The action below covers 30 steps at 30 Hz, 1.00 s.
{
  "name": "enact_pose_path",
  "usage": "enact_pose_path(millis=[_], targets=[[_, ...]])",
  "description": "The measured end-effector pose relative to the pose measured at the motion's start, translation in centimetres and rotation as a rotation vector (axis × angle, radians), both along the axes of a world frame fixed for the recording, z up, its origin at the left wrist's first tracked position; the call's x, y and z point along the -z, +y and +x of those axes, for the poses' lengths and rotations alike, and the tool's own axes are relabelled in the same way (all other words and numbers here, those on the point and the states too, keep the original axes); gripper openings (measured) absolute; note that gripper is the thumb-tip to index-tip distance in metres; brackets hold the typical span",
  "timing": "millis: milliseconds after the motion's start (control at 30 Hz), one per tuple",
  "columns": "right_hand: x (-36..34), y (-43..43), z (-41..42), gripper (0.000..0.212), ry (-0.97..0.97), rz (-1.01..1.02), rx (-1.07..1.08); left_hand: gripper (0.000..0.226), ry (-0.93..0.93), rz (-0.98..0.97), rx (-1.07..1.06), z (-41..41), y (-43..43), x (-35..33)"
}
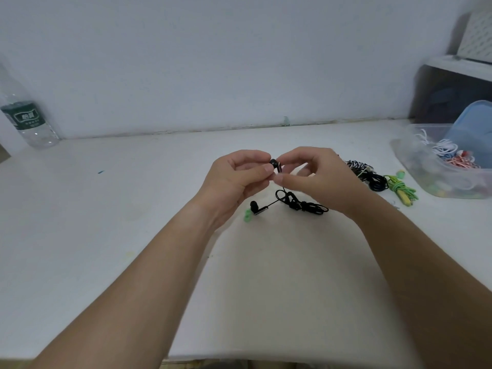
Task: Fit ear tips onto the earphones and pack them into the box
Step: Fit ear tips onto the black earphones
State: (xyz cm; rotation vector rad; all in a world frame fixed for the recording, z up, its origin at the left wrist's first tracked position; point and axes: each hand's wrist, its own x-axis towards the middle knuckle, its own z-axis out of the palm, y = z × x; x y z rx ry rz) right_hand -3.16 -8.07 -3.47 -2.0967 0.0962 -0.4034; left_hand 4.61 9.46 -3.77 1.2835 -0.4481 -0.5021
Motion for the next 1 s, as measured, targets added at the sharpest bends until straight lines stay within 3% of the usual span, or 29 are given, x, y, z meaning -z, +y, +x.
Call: enact_pose_path(millis=[100,167,233,333,500,600,833,1000], targets=[[0.4,-0.6,-0.1,0.039,0.206,-0.417,0.034,0.021,-0.114,0.111,-0.049,0.2,0.1,0.1],[0.5,-0.3,-0.2,0.04,0.306,-0.504,0.01,0.024,-0.205,0.171,-0.05,0.4,0.3,0.2],[0.7,-0.2,-0.2,0.027,0.338,-0.52,-0.017,0.027,-0.309,0.23,-0.038,0.4,0.4,0.2],[0.8,-0.6,-0.1,0.009,0.291,-0.403,-0.012,0.027,-0.485,0.322,-0.066,0.2,0.2,0.3],[0.4,-1.0,-0.4,0.007,0.148,0.047,0.03,0.022,-0.635,0.388,-0.182,0.4,-0.1,0.2],[-0.5,-0.9,-0.7,0.009,0.088,0.271,0.048,0.022,-0.622,0.36,-0.222,0.5,-0.5,-0.2],[-4.2,-2.2,-1.3,0.007,-0.016,0.569,0.055,0.018,-0.482,0.323,-0.156,-1.1,-3.4,-2.0],[-6.8,-4.7,-3.2,0.007,-0.078,0.527,0.144,0.018,0.013,0.009,0.053,-3.4,-7.6,-4.5]])
